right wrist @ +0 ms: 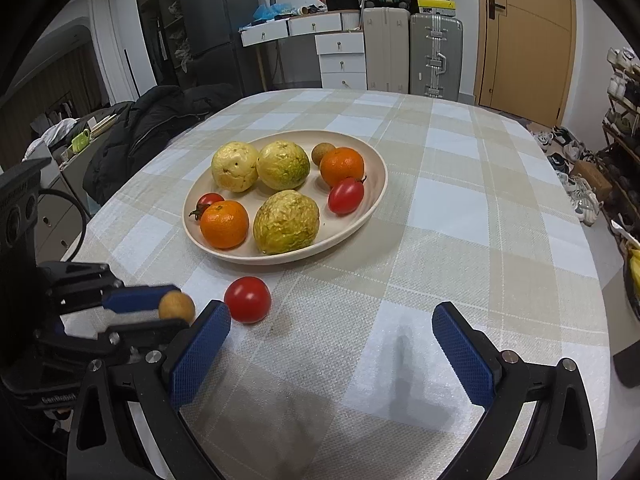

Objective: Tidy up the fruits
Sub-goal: 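Move the left gripper to the small brown fruit on the cloth and grasp it, then grasp the loose red tomato with the right gripper while the left gripper holds the brown fruit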

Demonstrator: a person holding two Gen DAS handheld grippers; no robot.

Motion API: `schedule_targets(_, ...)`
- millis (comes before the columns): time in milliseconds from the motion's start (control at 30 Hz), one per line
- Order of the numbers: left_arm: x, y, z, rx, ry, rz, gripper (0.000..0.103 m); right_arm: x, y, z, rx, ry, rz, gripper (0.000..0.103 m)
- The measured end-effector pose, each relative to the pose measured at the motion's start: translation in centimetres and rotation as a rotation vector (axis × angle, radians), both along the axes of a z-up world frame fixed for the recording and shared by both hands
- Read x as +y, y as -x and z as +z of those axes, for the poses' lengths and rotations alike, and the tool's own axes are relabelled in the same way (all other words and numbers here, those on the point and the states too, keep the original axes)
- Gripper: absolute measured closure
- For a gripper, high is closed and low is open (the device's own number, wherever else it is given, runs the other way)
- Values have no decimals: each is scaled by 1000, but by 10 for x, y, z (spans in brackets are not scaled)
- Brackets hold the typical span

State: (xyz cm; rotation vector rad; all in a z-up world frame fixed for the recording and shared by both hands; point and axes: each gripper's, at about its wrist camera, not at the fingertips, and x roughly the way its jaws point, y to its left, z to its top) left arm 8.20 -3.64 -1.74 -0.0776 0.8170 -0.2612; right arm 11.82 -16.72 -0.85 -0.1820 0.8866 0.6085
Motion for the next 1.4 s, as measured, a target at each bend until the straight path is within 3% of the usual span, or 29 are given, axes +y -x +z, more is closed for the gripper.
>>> schedule_targets(467, 26, 4, 17, -44, 2, 79, 82, 27, 12, -11, 25, 12, 80, 3)
schedule_targets(600, 27, 4, 17, -48, 0, 86, 82, 36, 15, -14, 42, -6, 122, 28)
schedule_targets(1100, 32, 4, 19, -55, -1, 104, 82, 46, 13, -18, 65, -38, 135, 45)
schedule_targets(1400, 33, 4, 18, -54, 1, 105, 82, 52, 14, -19, 62, -21, 140, 71)
